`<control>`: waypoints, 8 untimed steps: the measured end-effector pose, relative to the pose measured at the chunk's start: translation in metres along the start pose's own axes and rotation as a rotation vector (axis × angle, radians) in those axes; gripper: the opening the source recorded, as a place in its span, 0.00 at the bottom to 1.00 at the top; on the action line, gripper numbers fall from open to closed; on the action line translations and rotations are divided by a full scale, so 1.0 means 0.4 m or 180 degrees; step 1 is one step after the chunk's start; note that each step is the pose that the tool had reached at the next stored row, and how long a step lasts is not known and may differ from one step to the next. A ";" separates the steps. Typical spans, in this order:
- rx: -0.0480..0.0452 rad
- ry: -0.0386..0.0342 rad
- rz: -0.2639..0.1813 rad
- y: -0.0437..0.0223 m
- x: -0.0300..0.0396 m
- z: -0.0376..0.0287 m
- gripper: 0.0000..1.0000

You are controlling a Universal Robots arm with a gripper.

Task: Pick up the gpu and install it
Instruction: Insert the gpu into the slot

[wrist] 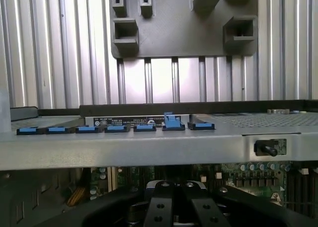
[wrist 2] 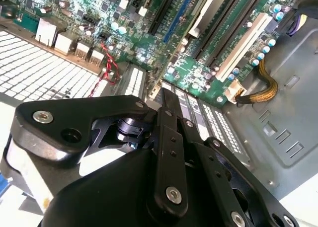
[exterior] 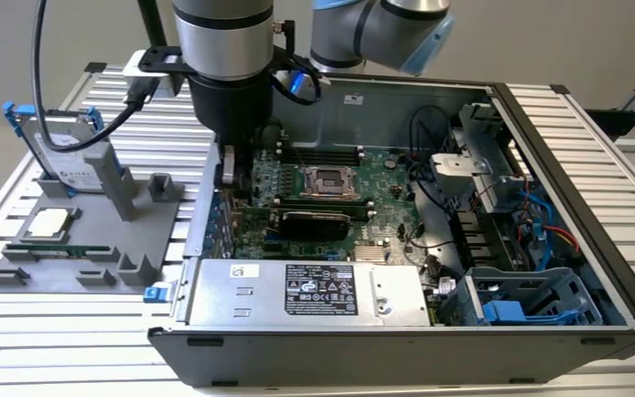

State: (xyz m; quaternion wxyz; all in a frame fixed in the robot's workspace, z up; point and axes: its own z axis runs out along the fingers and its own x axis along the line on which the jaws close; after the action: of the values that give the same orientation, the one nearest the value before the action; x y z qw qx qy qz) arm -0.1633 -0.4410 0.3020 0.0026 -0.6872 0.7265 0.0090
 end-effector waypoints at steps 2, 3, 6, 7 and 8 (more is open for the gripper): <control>0.0000 0.0000 -0.0002 0.004 -0.003 0.000 0.00; 0.0000 0.0000 -0.0003 0.006 -0.004 0.000 0.00; 0.0001 0.0000 -0.0004 0.013 -0.006 0.000 0.00; 0.0000 0.0000 -0.0004 0.015 -0.007 0.000 0.00; 0.0001 0.0000 -0.0004 0.017 -0.008 0.000 0.00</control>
State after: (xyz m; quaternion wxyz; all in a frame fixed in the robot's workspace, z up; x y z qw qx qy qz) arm -0.1698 -0.4376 0.3019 0.0027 -0.6876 0.7260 0.0090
